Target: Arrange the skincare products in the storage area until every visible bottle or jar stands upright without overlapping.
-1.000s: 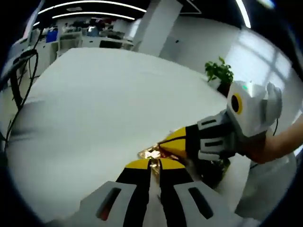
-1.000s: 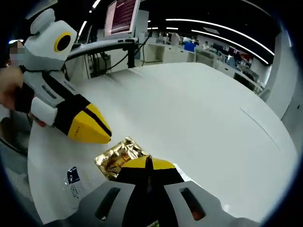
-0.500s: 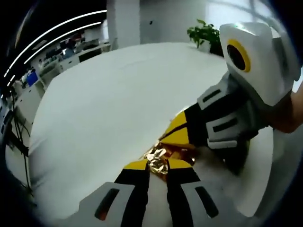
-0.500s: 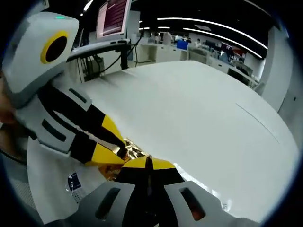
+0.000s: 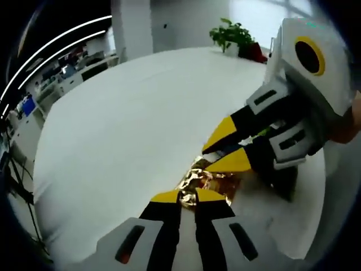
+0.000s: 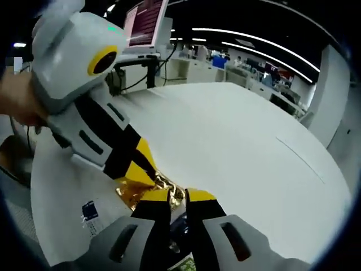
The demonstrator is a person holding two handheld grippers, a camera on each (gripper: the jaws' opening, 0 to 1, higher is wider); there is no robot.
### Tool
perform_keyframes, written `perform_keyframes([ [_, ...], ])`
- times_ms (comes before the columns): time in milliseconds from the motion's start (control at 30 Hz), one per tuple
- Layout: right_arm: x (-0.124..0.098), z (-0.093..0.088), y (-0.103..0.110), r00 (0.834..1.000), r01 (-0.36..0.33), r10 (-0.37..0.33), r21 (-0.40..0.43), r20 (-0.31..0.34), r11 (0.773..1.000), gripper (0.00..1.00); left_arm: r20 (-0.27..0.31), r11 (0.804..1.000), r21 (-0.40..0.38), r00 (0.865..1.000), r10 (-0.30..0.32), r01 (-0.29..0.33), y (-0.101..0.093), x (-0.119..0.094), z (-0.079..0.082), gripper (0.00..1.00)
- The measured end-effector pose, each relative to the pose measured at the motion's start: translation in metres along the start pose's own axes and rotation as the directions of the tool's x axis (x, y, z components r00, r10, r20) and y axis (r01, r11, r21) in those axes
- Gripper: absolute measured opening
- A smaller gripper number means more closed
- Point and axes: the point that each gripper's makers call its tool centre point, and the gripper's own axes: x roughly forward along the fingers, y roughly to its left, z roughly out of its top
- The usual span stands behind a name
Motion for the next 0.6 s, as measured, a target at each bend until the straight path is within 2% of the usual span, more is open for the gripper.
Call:
perform_keyframes([
  [67,0.001,0.0,0.012,0.999,-0.039,0.039,-0.012,-0.001,0.999,0.1,-0.002,1.0,0.012,1.0,-0.014,0.014,0.0,0.001,0.001,0.08],
  [133,0.005,-0.006,0.018,0.998,-0.059,0.058,-0.032,-0.03,0.998,0.11,-0.004,0.999,0.021,1.0,-0.026,0.026,0.002,0.002,0.001,0.08],
  [233,0.007,-0.02,0.027,0.993,-0.082,0.084,0.021,-0.079,0.996,0.1,-0.011,0.998,0.031,0.999,-0.046,0.047,0.004,0.003,0.001,0.09],
  [267,0.008,-0.016,0.028,0.996,-0.076,0.079,0.082,-0.043,0.994,0.08,-0.013,0.998,0.036,0.999,-0.051,0.051,0.004,0.003,0.001,0.09],
  [333,0.007,-0.018,0.027,0.996,-0.062,0.069,0.102,-0.059,0.993,0.07,-0.02,0.998,0.039,0.998,-0.058,0.059,0.003,0.003,0.001,0.09],
  [467,0.007,-0.017,0.039,0.995,-0.07,0.086,0.242,-0.056,0.968,0.04,-0.027,0.996,0.051,0.997,-0.072,0.073,0.004,0.006,0.003,0.1],
  [600,0.006,-0.013,0.05,0.994,-0.08,0.096,0.259,-0.051,0.963,0.09,-0.035,0.994,0.065,0.996,-0.085,0.087,0.004,0.008,0.004,0.1],
])
